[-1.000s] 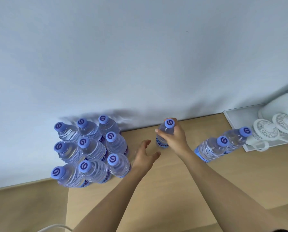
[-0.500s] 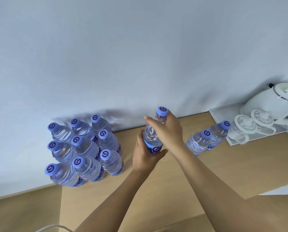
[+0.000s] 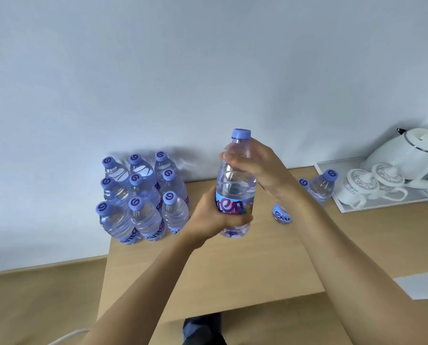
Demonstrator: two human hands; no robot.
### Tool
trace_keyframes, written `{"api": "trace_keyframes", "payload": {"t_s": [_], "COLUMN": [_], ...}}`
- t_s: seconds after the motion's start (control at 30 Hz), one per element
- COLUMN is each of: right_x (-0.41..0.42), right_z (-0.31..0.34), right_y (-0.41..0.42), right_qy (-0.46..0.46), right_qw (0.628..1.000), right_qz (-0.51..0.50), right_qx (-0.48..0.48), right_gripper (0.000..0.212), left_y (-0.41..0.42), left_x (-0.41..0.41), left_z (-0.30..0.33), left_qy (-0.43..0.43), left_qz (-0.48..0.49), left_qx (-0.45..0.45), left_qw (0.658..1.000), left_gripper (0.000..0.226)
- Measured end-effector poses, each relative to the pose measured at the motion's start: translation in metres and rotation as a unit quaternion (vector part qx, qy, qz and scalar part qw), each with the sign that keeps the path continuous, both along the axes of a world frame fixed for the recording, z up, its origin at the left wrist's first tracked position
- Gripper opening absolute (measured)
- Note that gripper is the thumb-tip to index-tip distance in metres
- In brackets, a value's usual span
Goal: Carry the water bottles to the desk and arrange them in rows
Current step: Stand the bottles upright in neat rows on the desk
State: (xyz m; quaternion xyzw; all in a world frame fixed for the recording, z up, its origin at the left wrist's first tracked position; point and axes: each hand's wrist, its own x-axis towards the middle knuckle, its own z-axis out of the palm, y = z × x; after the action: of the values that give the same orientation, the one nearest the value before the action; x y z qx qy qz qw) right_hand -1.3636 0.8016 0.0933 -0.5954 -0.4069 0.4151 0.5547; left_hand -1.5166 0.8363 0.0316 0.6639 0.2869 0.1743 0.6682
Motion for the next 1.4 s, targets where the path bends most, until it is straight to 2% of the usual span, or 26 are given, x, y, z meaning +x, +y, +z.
{"api": "trace_keyframes", "payload": {"t_s": [0.07, 0.13, 0.27, 0.47, 0.63, 0.8, 0.9, 1.03, 1.17, 1.27, 1.4], "right_x": [0.001, -0.002, -0.012, -0.026, -0.036, -0.046, -0.042, -0.027, -0.029, -0.036, -0.036], "right_z": [0.005, 0.007, 0.011, 0.016, 0.025, 0.03, 0.035, 0.046, 0.046, 0.047, 0.048], "right_y": [-0.009, -0.013, -0.018, -0.021, -0.018, -0.013, -0.014, -0.017, -0.017, -0.015, -0.016], "right_qy": [0.067, 0.121, 0.195, 0.16, 0.118, 0.061, 0.05, 0.132, 0.198, 0.24, 0.219], "right_qw": [0.996, 0.987, 0.974, 0.985, 0.987, 0.984, 0.993, 0.991, 0.976, 0.966, 0.974], "right_qz": [0.053, 0.089, 0.086, 0.002, -0.097, -0.163, -0.099, 0.027, 0.09, 0.089, 0.047], "right_qx": [0.034, 0.062, 0.077, 0.063, 0.051, 0.046, 0.027, 0.016, 0.014, 0.033, 0.034], "right_gripper": [0.038, 0.042, 0.024, 0.009, 0.016, 0.02, 0.025, 0.032, 0.034, 0.019, 0.015], "left_y": [-0.003, -0.006, -0.016, -0.029, -0.035, -0.04, -0.038, -0.035, -0.038, -0.041, -0.043], "left_x": [-0.008, -0.014, -0.02, -0.024, -0.024, -0.024, -0.028, -0.038, -0.041, -0.039, -0.037], "left_z": [0.012, 0.021, 0.028, 0.026, 0.028, 0.025, 0.027, 0.033, 0.039, 0.042, 0.042], "left_qy": [-0.004, -0.013, -0.022, -0.048, -0.054, -0.052, -0.058, -0.085, -0.109, -0.115, -0.126], "left_qz": [-0.037, -0.072, -0.091, -0.055, 0.002, 0.058, 0.058, 0.032, -0.037, -0.049, -0.051], "left_qx": [-0.01, -0.026, -0.043, -0.074, -0.057, -0.017, -0.026, -0.064, -0.122, -0.137, -0.136], "left_qw": [0.999, 0.997, 0.995, 0.995, 0.997, 0.997, 0.996, 0.994, 0.986, 0.983, 0.981], "left_gripper": [0.047, 0.044, 0.043, 0.055, 0.065, 0.06, 0.059, 0.066, 0.065, 0.066, 0.063]}}
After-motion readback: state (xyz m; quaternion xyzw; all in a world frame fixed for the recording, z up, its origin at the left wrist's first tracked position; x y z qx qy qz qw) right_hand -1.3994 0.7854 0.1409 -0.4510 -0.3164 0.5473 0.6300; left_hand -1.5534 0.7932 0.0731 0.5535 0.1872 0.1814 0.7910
